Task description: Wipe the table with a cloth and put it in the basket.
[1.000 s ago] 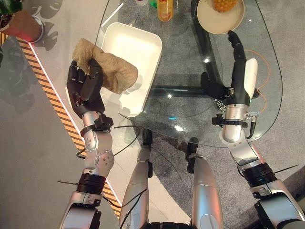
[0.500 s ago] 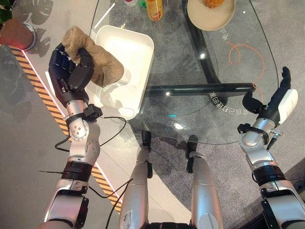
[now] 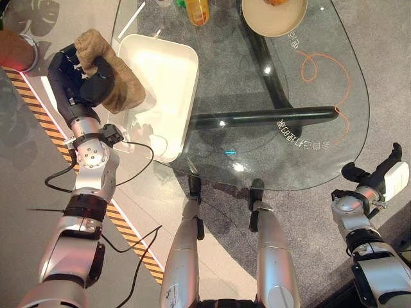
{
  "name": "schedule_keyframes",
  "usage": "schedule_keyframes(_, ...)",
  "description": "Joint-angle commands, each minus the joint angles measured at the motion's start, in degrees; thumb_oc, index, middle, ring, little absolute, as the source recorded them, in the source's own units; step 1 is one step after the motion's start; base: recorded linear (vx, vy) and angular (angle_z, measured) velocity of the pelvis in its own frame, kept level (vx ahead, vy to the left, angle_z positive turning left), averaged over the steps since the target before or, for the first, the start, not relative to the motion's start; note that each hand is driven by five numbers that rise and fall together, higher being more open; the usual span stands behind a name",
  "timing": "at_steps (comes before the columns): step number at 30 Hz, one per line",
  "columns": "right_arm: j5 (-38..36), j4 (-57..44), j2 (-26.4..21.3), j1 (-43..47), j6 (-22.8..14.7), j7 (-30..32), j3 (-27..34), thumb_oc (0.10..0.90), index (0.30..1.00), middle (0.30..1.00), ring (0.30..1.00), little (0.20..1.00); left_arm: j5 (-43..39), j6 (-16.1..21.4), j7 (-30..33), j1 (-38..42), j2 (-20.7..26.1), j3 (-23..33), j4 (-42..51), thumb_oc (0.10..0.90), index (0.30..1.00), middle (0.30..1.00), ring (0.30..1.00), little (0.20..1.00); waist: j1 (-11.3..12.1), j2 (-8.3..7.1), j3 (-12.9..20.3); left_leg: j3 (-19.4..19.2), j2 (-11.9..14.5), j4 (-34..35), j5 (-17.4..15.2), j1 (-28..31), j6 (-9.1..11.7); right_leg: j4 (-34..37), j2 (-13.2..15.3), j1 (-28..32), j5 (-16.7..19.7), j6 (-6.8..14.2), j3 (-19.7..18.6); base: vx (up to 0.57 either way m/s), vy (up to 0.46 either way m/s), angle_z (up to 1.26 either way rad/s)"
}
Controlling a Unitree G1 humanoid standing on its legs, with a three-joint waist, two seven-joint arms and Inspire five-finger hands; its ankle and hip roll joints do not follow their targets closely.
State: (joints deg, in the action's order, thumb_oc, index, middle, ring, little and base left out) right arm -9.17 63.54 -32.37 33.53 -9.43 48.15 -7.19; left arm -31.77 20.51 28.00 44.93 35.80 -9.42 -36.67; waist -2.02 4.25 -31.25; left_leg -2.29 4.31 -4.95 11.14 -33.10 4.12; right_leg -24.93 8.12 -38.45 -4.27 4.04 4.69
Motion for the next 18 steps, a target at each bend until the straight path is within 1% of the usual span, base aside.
schedule_keyframes(1,-2.2,4.1,-5.2,2.2,-2.5,-1.8,-0.5,0.800,0.900,0.900,0.900,0.900,4.3,2.8,2.0,11.1,7.5,-0.5,-0.9,0.100,0.300,0.300,0.300,0.200,-0.5,-1.10,1.5,-3.0,-1.0,-7.7,-10.6,0.8,-1.0,7.6,-0.1,3.1,3.5,0.9,1.0,0.00,0.018,-0.08)
schedule_keyframes(2,-2.1,4.5,-5.1,2.3,-2.2,-2.1,-0.5,0.800,0.900,0.900,0.900,0.900,4.6,2.4,2.1,11.5,7.7,-0.9,-1.4,0.100,0.300,0.300,0.300,0.200,-0.5,-1.05,1.5,-3.0,-1.0,-7.6,-10.2,0.4,-1.0,7.8,-0.2,2.8,3.9,0.8,1.0,0.01,0.018,-0.04)
schedule_keyframes(3,-2.0,5.8,-4.9,2.2,-1.5,-2.9,-0.9,0.800,0.900,0.900,0.900,0.900,5.0,1.2,2.4,12.7,8.0,-2.3,-3.0,0.100,0.300,0.300,0.300,0.200,-0.8,-1.01,1.5,-3.1,-1.0,-7.7,-10.3,0.3,-1.0,7.8,-0.2,2.6,3.9,0.9,0.9,0.00,0.000,0.00)
schedule_keyframes(4,-2.1,6.3,-4.8,2.0,-1.1,-3.4,-1.1,0.800,0.900,0.900,0.900,0.900,5.4,0.9,2.5,13.1,8.2,-3.0,-4.1,0.100,0.300,0.300,0.300,0.200,-0.9,-0.99,1.5,-3.1,-1.0,-7.9,-10.7,0.6,-1.0,7.5,-0.2,2.8,3.5,0.9,0.8,0.00,0.000,0.00)
schedule_keyframes(7,-2.6,8.0,-4.3,1.5,0.5,-5.3,-1.7,0.800,0.900,0.900,0.900,0.900,6.4,-1.5,2.1,14.9,8.9,-5.3,-7.3,0.100,0.300,0.300,0.300,0.200,-1.4,-0.85,1.5,-3.2,-1.0,-7.9,-10.2,0.1,-1.0,7.6,-0.4,2.0,4.0,0.9,0.2,0.02,0.043,-0.01)
schedule_keyframes(10,-2.5,8.8,-3.7,0.8,1.8,-7.4,-2.3,0.800,0.900,0.900,0.900,0.900,7.1,-3.4,1.8,16.0,8.9,-7.2,-9.8,0.100,0.300,0.300,0.300,0.200,-2.0,-0.68,1.5,-3.5,-1.0,-8.0,-10.6,0.3,-1.0,7.3,-0.4,1.9,3.6,0.9,-0.2,0.02,0.040,-0.02)
schedule_keyframes(14,-2.3,9.3,-3.3,0.9,3.7,-10.4,-3.1,0.800,0.900,0.900,0.900,0.900,8.5,-6.7,-0.2,17.0,9.3,-8.2,-12.5,0.100,0.300,0.300,0.300,0.200,-2.3,-0.46,1.5,-3.7,-1.0,-8.0,-10.2,-0.3,-1.0,7.4,-0.4,1.2,4.1,0.9,-0.4,0.00,0.033,-0.05)
schedule_keyframes(18,-2.2,9.9,-2.6,0.5,4.8,-12.0,-4.2,0.800,0.900,0.900,0.900,0.900,10.5,-9.7,-1.3,17.9,9.2,-9.6,-15.3,0.100,0.300,0.300,0.300,0.200,-2.8,-0.37,1.5,-3.9,-0.9,-8.1,-10.1,-0.6,-0.9,7.2,-0.6,0.6,4.1,0.8,-0.8,0.01,0.016,-0.02)
